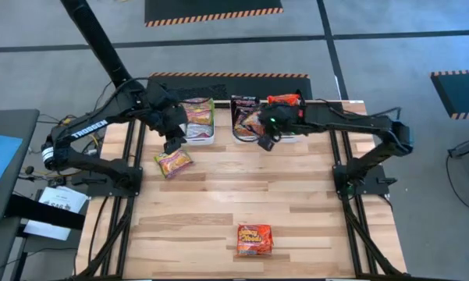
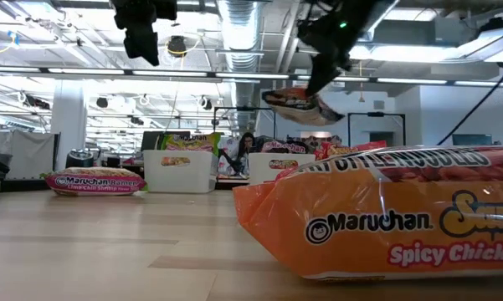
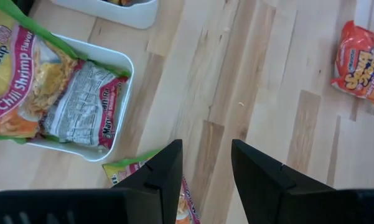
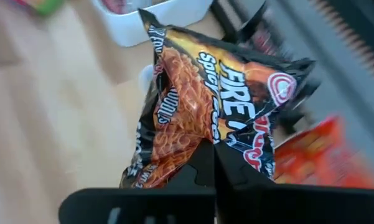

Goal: Sort Maruchan noodles
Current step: Put the black noodle pack into the middle white bin, then put the green noodle pack into the left white bin

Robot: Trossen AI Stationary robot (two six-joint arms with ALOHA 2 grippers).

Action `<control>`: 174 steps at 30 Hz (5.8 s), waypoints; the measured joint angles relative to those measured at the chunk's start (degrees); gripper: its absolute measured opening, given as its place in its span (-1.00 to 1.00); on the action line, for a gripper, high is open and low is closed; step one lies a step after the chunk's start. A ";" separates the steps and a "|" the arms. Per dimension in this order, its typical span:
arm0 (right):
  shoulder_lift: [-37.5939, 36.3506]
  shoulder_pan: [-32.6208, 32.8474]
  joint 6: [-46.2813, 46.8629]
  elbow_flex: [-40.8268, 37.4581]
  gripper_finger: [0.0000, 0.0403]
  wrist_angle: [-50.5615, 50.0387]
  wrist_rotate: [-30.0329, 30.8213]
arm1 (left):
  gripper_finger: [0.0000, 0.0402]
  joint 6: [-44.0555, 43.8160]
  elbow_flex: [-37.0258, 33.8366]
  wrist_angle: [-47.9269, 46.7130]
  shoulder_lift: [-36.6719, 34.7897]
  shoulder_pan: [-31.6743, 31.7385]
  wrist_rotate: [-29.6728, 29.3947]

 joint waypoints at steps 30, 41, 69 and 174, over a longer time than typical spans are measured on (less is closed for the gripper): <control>27.03 0.55 -32.81 17.91 -0.98 -7.43 22.21 | -0.39 -2.46 0.00 0.50 -1.08 -0.02 -1.14; 27.28 -1.16 -26.94 17.83 -0.86 -5.81 13.02 | -0.39 -2.49 0.00 1.74 -1.08 -0.02 -1.22; 28.95 -7.20 -6.66 26.03 -0.37 -17.34 -12.04 | -0.39 -2.42 0.00 1.66 -1.06 -0.02 -2.68; 33.54 -7.78 -4.49 45.02 -0.37 -37.02 -12.28 | -0.03 -19.54 -32.92 16.78 17.00 -2.04 -9.66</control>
